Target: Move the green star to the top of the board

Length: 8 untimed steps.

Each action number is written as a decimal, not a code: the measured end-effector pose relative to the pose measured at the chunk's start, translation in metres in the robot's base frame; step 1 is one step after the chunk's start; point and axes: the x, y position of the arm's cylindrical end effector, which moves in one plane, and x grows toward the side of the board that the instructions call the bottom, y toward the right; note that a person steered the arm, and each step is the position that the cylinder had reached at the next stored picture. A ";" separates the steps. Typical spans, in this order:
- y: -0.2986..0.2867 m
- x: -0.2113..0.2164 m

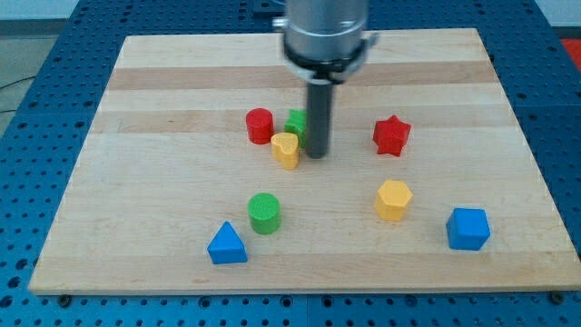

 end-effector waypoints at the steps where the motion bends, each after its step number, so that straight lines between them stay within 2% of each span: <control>1: -0.038 -0.060; 2: -0.015 -0.066; 3: -0.015 -0.029; 4: 0.023 -0.054; 6: -0.083 -0.110; 8: -0.020 -0.101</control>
